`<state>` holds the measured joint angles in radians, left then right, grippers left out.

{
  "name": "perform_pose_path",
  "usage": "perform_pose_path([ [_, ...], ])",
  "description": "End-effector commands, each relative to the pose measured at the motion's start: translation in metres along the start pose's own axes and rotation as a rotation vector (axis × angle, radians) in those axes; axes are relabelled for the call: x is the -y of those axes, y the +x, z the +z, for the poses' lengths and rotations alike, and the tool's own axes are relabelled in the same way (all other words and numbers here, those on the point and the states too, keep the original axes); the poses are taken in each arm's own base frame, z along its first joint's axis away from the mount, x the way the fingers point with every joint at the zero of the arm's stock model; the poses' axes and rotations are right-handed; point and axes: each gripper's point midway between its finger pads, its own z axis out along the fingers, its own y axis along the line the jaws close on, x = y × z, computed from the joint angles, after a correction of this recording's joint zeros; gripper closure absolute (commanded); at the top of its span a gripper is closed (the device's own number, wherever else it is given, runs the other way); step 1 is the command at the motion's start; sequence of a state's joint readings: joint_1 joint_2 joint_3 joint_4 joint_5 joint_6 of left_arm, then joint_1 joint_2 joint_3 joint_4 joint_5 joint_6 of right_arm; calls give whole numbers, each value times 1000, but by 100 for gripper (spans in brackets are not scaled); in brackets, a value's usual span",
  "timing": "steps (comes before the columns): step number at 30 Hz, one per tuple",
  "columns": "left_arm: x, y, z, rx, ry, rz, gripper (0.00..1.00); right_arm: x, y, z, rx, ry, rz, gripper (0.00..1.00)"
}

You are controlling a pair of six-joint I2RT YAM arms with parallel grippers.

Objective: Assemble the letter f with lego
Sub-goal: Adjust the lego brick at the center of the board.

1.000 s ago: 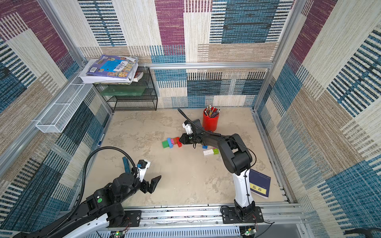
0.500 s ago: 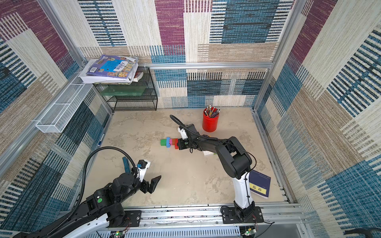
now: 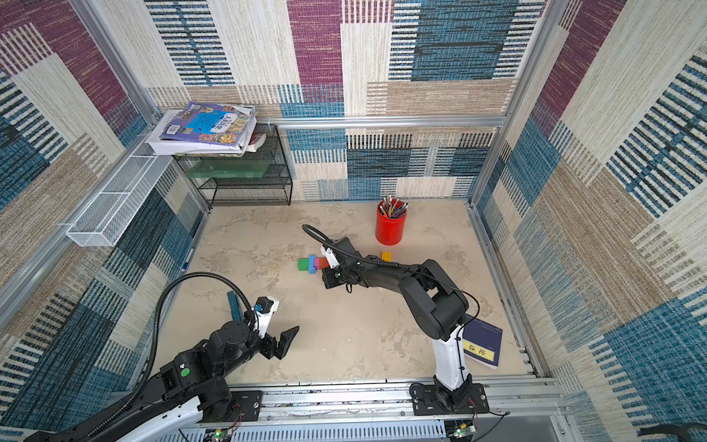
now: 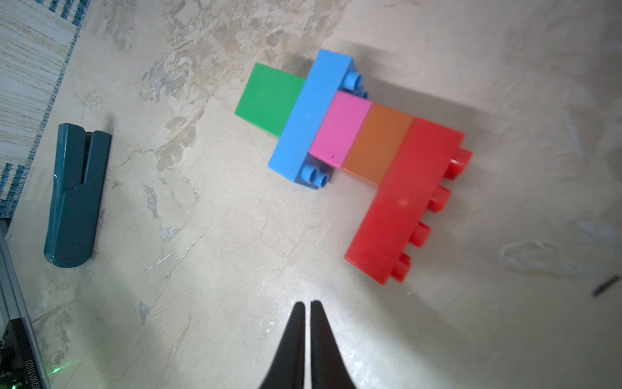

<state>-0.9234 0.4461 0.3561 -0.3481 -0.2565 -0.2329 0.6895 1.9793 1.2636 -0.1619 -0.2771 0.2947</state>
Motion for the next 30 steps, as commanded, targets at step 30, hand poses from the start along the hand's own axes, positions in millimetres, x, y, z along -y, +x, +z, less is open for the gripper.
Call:
perform_pose_path([
  [30,0,-3,-1,10,-3,-20,1,65,-19,45,-53,51,36,90],
])
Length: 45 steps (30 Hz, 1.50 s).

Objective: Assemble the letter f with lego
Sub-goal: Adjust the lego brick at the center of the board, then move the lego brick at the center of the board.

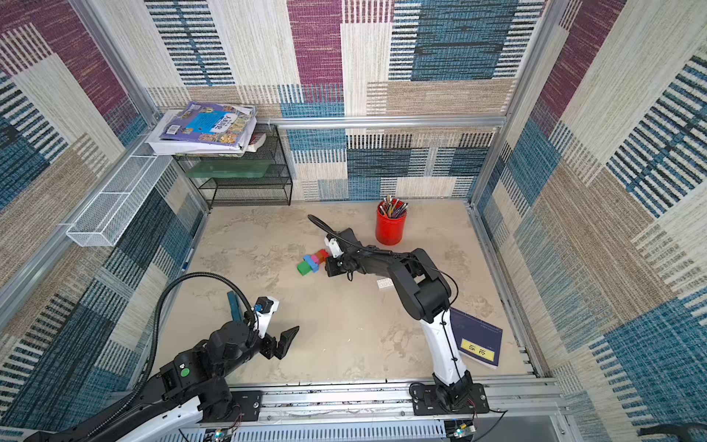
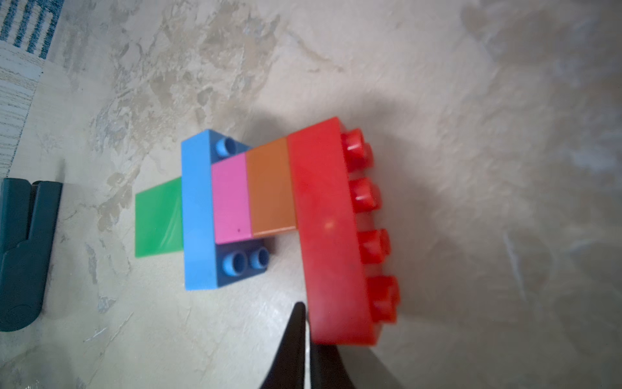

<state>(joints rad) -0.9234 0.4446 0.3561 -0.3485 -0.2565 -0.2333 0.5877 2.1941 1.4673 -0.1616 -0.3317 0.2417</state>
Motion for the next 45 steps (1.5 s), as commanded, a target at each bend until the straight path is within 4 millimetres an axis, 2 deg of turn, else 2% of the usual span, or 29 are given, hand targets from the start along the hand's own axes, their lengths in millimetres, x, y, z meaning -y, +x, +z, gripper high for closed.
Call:
perform_pose_path([
  [1,-1,-3,0,10,-4,-21,1,16,15,9,-67,48,11,90],
  [7,-1,-3,-1,12,-5,-22,1,30,7,17,-64,57,27,90],
  [12,-1,-4,0,12,-6,-22,1,34,4,22,-74,59,25,90],
  [17,-2,-3,0,11,-12,-23,1,30,-1,14,-53,60,10,90],
  [21,-5,-4,0,16,-29,-27,1,24,-18,-7,-17,86,-19,88],
  [24,-7,-8,-2,20,-43,-33,1,19,-32,-32,17,127,-41,85],
  [30,-9,-29,-5,33,-79,-38,1,16,-41,-76,61,203,-56,77],
  [36,-1,-61,5,38,-87,-11,1,26,-28,-108,73,305,-26,71],
  [39,4,-73,18,25,-97,-2,1,36,-17,-122,76,366,5,65],
  [42,14,-75,34,-36,-85,20,1,47,-5,-137,83,433,37,56],
  [45,32,-77,50,-70,-13,55,1,60,7,-149,84,487,72,48],
])
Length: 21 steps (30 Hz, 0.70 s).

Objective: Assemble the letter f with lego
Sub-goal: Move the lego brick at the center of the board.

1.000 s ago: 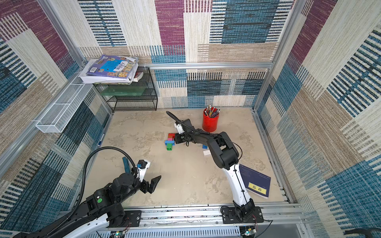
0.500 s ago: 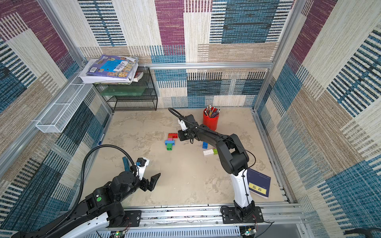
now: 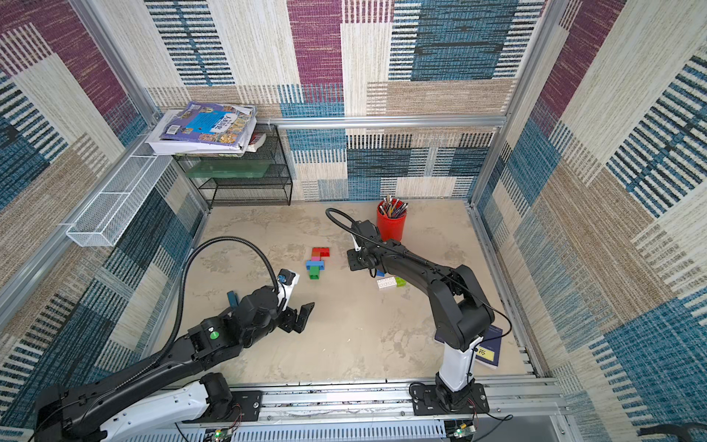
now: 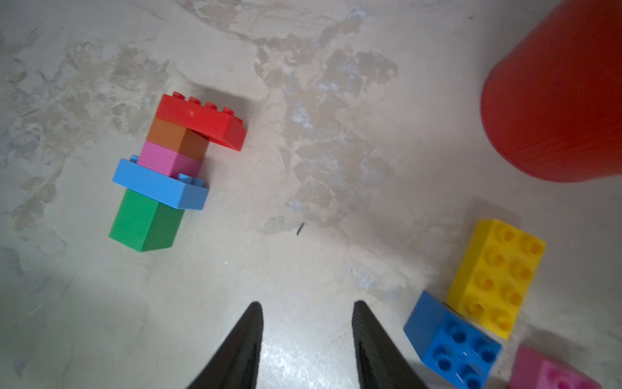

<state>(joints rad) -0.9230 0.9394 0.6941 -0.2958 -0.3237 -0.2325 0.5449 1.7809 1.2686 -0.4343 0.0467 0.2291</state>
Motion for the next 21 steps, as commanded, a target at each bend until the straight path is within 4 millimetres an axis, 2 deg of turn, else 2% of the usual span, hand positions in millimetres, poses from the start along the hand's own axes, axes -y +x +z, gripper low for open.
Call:
perform_pose_path([
  [1,23,-11,12,17,98,28,1,25,6,-7,13,98,57,47],
  [4,41,-12,24,36,176,21,1,39,17,-10,4,132,92,45],
  [8,56,-10,30,42,252,13,1,53,27,-14,-5,191,116,42],
  [15,58,4,32,20,277,-2,1,61,33,-9,-22,210,133,40],
  [21,55,15,31,10,272,-17,1,66,38,4,-54,203,141,39],
])
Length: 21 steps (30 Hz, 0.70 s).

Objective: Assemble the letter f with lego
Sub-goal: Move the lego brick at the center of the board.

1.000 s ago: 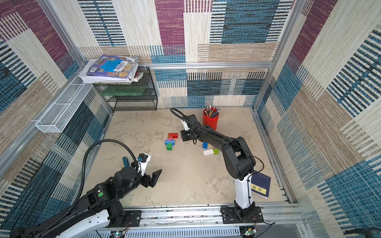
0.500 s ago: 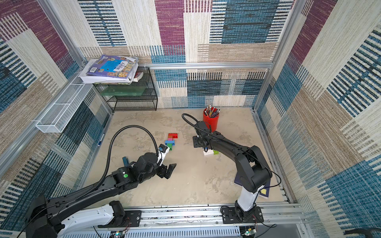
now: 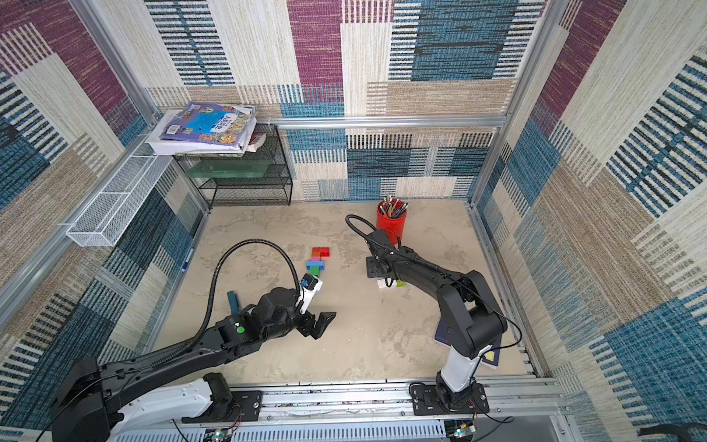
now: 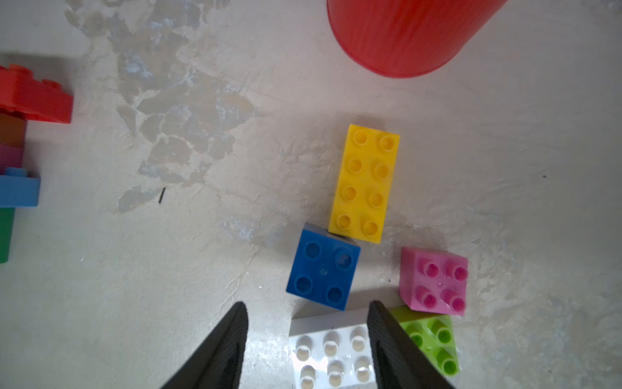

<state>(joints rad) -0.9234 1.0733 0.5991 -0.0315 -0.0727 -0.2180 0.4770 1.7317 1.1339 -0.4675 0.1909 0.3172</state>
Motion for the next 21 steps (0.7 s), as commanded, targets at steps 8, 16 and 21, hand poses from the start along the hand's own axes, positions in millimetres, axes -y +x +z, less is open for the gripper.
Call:
perform_pose_path([
  [8,0,-5,-6,43,7,-30,1,-1,-7,16,-3,0,11,41],
  [16,-3,2,-7,26,-5,-36,1,-2,-9,29,-28,4,-2,48],
  [21,-6,2,-10,34,-16,-39,1,-2,-6,33,-45,3,-28,58],
])
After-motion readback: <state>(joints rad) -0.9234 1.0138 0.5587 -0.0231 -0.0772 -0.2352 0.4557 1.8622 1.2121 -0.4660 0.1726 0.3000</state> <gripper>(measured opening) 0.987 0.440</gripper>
